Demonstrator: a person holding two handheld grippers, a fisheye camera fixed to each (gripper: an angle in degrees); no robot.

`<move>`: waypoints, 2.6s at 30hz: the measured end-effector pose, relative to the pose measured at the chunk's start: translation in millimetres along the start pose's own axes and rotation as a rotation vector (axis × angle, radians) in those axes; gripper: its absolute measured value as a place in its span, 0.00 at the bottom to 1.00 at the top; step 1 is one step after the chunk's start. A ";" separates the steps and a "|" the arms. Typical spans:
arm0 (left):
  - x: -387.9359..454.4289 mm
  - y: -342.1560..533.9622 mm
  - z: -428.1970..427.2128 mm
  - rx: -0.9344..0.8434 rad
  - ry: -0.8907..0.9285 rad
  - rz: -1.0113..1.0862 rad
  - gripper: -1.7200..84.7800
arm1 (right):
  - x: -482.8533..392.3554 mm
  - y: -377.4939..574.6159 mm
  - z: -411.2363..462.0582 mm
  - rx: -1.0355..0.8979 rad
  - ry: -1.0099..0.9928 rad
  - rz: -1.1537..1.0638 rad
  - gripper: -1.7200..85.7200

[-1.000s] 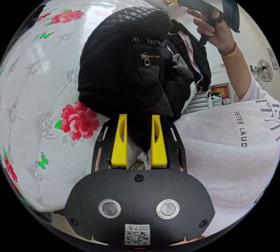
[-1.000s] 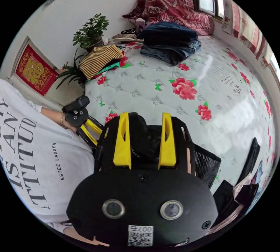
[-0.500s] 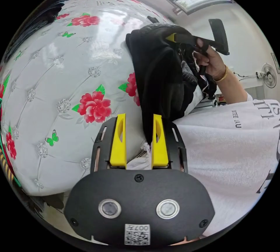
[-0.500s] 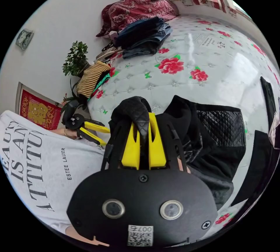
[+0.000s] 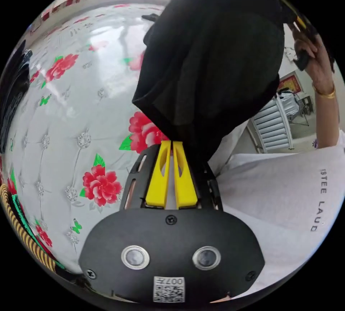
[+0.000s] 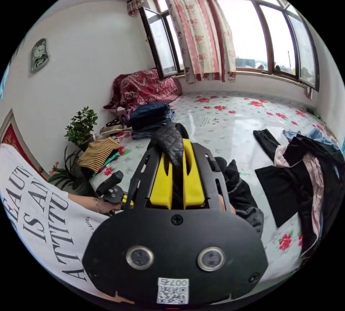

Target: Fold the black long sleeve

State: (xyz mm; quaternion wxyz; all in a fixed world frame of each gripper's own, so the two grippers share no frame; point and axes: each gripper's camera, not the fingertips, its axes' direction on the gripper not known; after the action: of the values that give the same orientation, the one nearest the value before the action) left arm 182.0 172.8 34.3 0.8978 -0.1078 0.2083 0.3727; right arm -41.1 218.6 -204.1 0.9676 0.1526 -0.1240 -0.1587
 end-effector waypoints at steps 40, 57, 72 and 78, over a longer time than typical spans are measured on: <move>46.7 36.9 -227.4 0.808 0.317 -0.038 0.01 | -34.2 76.6 -284.3 0.466 0.276 0.057 0.10; -6.8 -69.7 -336.7 0.802 -0.680 -0.282 0.12 | 105.9 -115.2 -20.4 0.110 0.056 0.045 0.09; -78.3 125.8 -72.4 0.082 -0.419 -0.619 0.11 | 129.6 113.1 213.6 -0.813 0.258 0.198 0.07; -96.5 87.5 -55.9 -0.032 -0.390 -0.581 0.10 | 196.5 -9.2 156.9 -0.606 0.703 0.108 0.04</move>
State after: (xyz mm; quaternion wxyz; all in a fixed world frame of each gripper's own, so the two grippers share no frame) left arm 41.7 154.2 25.0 0.9875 -0.1037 -0.0122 0.1185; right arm 91.7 102.4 -24.8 0.9587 -0.0990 0.2555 -0.0757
